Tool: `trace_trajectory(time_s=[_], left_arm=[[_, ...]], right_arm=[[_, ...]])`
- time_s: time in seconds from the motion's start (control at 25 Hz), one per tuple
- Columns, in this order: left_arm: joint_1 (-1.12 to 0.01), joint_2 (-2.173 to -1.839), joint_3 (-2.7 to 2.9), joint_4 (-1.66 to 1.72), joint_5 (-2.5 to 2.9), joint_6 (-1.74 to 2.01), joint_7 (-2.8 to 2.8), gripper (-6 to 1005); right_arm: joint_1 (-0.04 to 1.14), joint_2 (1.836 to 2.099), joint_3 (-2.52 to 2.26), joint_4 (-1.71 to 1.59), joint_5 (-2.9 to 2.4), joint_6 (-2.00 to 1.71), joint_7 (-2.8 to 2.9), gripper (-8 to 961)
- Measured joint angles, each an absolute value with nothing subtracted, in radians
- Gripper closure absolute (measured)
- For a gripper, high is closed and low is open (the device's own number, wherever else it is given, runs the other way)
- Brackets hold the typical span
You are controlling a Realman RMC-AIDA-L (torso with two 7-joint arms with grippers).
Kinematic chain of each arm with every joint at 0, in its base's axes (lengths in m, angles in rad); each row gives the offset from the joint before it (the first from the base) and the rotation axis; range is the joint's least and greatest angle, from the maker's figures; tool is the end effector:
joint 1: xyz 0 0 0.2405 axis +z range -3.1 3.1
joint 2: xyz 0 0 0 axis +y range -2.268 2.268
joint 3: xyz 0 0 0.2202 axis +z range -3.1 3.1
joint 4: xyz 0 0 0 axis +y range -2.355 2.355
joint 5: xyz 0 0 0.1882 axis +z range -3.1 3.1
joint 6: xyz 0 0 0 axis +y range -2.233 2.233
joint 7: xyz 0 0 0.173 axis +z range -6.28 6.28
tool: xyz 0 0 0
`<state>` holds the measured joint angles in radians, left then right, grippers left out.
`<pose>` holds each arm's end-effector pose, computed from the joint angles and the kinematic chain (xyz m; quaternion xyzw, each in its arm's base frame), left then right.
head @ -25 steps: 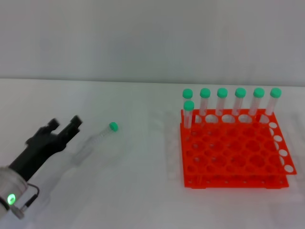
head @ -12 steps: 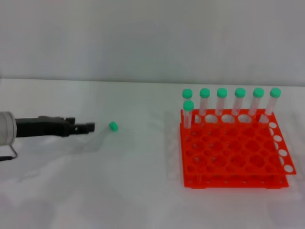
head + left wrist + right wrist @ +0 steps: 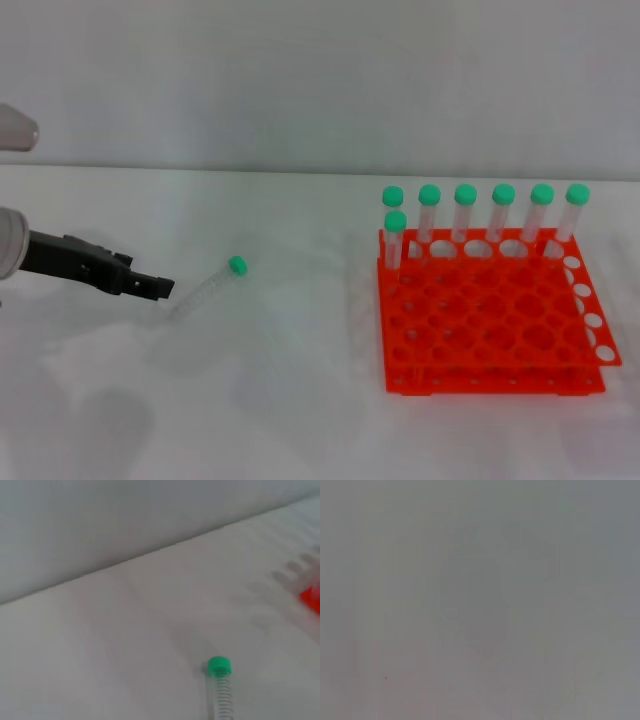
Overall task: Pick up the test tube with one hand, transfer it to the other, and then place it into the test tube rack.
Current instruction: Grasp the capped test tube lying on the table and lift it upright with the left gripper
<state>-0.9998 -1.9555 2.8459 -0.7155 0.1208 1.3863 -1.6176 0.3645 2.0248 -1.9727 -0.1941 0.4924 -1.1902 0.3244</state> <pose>-0.2716 0.3775 0.0634 -0.8890 -0.3807 0.0080 0.2543 0.2964 0.3297 0.0441 -0.6727 0.2550 0.3404 0.6055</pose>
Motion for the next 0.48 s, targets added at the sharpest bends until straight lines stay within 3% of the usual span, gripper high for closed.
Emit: trace_trajectory(time_s=[0.48], left_arm=[[-1.061, -1.999, 2.847, -0.689, 0.254, 1.266, -1.557, 144]], right_arm=[[0.376, 2.026, -1.973, -0.199, 0.492, -1.163, 0.325, 101]])
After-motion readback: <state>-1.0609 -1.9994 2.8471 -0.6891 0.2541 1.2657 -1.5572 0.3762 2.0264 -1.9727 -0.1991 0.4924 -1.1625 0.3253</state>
